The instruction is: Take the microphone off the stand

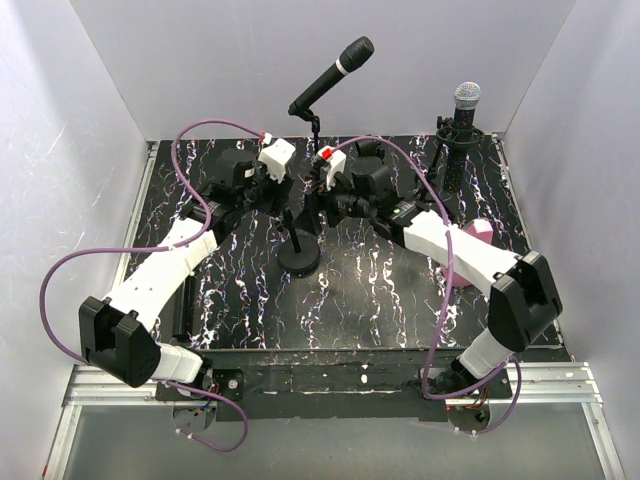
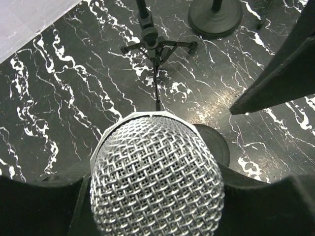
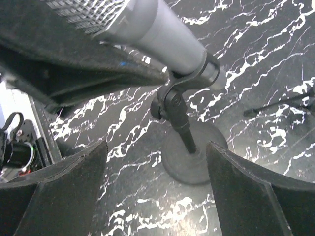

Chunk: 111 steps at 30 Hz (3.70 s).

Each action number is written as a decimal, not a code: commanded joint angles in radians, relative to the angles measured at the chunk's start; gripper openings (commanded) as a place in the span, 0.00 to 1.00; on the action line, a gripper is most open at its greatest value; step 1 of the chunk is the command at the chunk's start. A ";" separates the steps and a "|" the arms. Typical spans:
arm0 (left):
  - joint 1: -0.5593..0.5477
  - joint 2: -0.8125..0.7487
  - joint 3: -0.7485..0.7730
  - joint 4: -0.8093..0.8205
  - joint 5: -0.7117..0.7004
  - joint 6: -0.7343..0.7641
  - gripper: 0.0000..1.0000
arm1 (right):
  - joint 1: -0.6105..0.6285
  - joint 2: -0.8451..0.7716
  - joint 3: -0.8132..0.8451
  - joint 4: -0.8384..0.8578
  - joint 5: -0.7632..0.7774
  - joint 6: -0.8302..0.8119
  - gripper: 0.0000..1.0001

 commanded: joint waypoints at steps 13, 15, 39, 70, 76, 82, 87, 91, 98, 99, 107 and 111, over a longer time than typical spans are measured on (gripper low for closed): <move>-0.005 0.024 0.148 -0.111 -0.082 -0.181 0.00 | 0.090 0.145 0.054 0.321 0.196 0.001 0.83; -0.005 0.024 0.153 -0.114 -0.090 -0.194 0.00 | 0.098 0.165 0.070 0.331 0.210 -0.002 0.82; 0.053 0.015 0.162 -0.143 -0.124 -0.333 0.00 | 0.110 0.190 -0.063 0.346 0.297 -0.112 0.01; 0.323 0.176 0.708 -0.733 -0.070 0.159 0.00 | 0.026 -0.017 -0.237 0.294 0.175 -0.218 0.56; 0.391 0.221 0.615 -0.933 -0.323 0.180 0.00 | -0.014 -0.108 -0.203 0.203 0.164 -0.212 0.68; 0.591 0.325 0.504 -1.014 -0.333 0.116 0.00 | -0.019 -0.198 -0.180 0.130 0.192 -0.195 0.68; 0.724 0.374 0.408 -0.939 -0.334 0.061 0.00 | -0.024 -0.249 -0.197 0.067 0.211 -0.220 0.68; 0.789 0.392 0.346 -0.893 -0.368 0.046 0.00 | -0.033 -0.272 -0.218 0.024 0.219 -0.224 0.68; 0.826 0.357 0.300 -0.918 -0.169 0.038 0.00 | -0.039 -0.269 -0.212 -0.025 0.215 -0.221 0.67; 0.825 0.348 0.288 -0.912 -0.141 0.027 0.00 | -0.039 -0.263 -0.211 -0.025 0.207 -0.218 0.67; 0.826 0.397 0.188 -0.855 -0.087 -0.017 0.00 | -0.039 -0.227 -0.191 -0.021 0.165 -0.203 0.66; 0.825 0.423 0.190 -0.839 -0.069 -0.028 0.19 | -0.039 -0.230 -0.191 -0.030 0.176 -0.209 0.66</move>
